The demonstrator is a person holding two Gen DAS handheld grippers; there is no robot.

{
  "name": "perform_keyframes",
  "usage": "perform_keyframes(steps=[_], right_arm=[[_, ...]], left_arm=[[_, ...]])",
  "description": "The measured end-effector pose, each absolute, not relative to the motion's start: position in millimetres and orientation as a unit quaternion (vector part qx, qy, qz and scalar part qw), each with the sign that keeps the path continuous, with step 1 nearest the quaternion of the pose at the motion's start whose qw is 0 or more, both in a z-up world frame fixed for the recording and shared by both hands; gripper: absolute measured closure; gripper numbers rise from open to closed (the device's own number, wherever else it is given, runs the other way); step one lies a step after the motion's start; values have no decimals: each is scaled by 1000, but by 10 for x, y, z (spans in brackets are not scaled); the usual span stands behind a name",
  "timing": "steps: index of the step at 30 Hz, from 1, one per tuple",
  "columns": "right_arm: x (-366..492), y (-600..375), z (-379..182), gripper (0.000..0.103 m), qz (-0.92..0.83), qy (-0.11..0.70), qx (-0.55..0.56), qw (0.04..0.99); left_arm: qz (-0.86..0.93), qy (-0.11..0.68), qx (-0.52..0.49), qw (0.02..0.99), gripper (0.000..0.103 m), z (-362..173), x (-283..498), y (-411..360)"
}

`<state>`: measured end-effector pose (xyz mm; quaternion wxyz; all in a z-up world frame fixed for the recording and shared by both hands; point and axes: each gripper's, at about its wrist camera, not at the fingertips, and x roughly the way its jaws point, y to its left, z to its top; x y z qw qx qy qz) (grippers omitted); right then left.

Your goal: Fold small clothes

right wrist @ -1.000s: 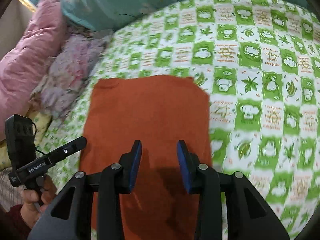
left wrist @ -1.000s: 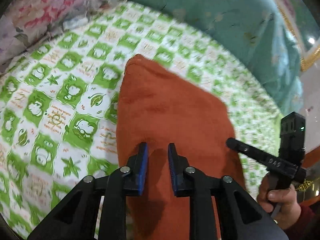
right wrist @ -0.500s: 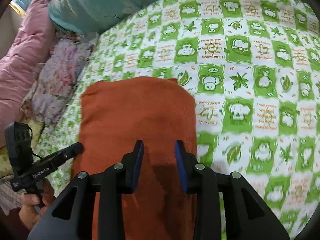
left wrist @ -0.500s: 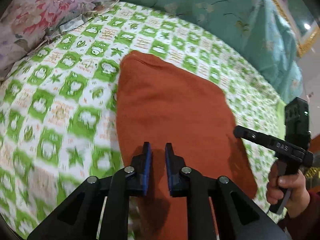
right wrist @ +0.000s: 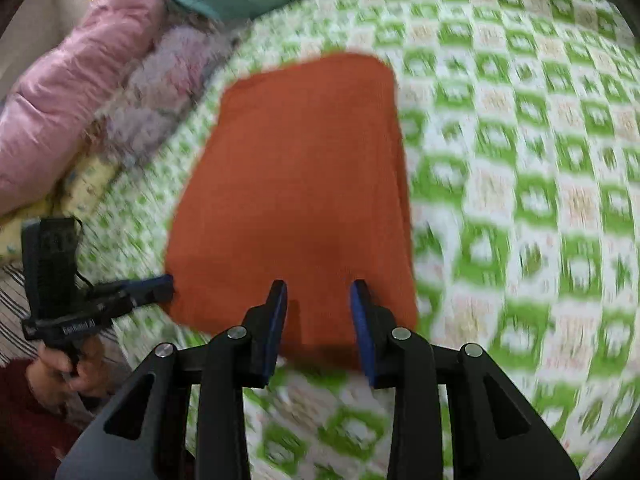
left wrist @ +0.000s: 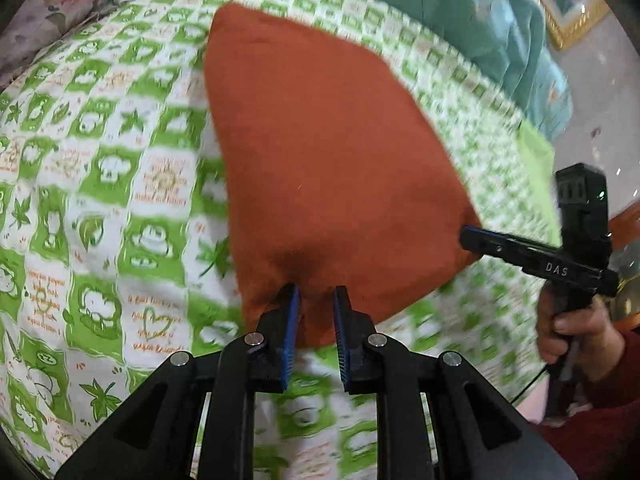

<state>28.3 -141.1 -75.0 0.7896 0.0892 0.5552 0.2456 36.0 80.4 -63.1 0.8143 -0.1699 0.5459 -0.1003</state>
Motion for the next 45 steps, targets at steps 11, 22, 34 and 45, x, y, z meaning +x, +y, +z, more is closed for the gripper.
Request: perform_keyframes(steps=[11, 22, 34, 45], right_arm=[[203, -1500, -863, 69, 233, 541, 93, 803], [21, -1452, -692, 69, 218, 528, 88, 816], [-354, -1367, -315, 50, 217, 487, 84, 842], [-704, -1136, -350, 40, 226, 496, 59, 837]], left_arm=[[-85, 552, -153, 815, 87, -725, 358, 680], [-60, 537, -112, 834, 58, -574, 274, 431], [-26, 519, -102, 848, 43, -338, -108, 679], [9, 516, -70, 854, 30, -276, -438, 835]])
